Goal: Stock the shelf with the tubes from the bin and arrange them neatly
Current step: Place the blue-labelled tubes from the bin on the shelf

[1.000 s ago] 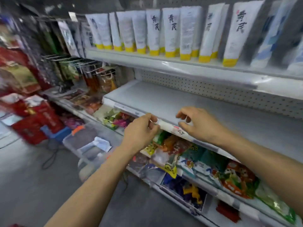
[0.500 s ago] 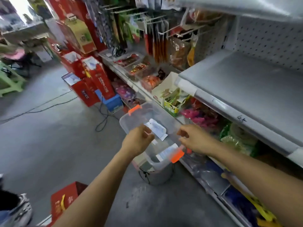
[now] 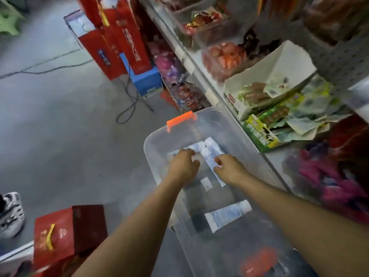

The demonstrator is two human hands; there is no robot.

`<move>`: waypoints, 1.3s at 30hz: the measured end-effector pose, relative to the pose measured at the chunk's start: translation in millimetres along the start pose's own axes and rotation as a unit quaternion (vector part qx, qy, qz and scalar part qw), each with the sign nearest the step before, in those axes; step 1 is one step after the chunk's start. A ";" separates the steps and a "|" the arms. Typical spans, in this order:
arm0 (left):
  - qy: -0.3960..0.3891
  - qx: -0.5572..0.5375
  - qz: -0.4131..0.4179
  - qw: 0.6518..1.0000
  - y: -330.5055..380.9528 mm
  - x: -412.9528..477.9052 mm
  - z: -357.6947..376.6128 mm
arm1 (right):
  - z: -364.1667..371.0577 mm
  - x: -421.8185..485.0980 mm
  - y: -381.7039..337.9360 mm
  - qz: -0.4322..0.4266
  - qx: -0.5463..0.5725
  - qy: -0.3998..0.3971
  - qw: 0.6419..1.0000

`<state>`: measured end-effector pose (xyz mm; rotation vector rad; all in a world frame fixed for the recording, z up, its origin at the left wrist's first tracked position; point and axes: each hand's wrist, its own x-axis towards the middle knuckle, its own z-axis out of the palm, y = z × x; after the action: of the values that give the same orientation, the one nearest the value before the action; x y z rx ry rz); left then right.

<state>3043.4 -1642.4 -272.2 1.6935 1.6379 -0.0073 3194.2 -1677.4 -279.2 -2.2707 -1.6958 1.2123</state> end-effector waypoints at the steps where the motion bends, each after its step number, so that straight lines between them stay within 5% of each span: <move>1: -0.003 0.009 -0.005 1.000 -4.9 19.7 7.5 | 8.7 17.7 1.3 -0.001 -0.015 0.001 1.000; 7: -0.039 0.143 -0.001 0.989 -26.5 96.3 51.6 | 67.1 86.2 6.4 0.017 -0.097 0.012 0.995; 13: -0.027 0.353 0.000 0.935 -28.0 116.6 65.3 | 83.9 96.1 -0.7 0.019 -0.298 0.078 0.951; 17: -0.048 0.359 -0.022 0.932 -38.1 111.9 64.3 | 82.2 106.3 7.8 -0.019 -0.344 0.006 0.939; 23: -0.096 0.235 -0.079 0.964 -28.8 89.8 56.2 | 73.9 70.4 22.2 0.006 -0.248 -0.026 0.969; 31: -0.028 -0.154 -0.045 0.987 3.7 3.6 5.0 | 22.5 -17.7 19.0 0.074 -0.041 0.071 0.994; 39: 0.021 -0.336 -0.017 0.942 16.9 -166.4 -39.0 | -3.9 -175.3 9.5 0.176 0.288 0.213 0.917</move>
<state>3009.7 -1762.0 -153.7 1.1402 1.4680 0.5165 3188.9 -1825.7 -185.2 -2.2640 -0.6814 0.9814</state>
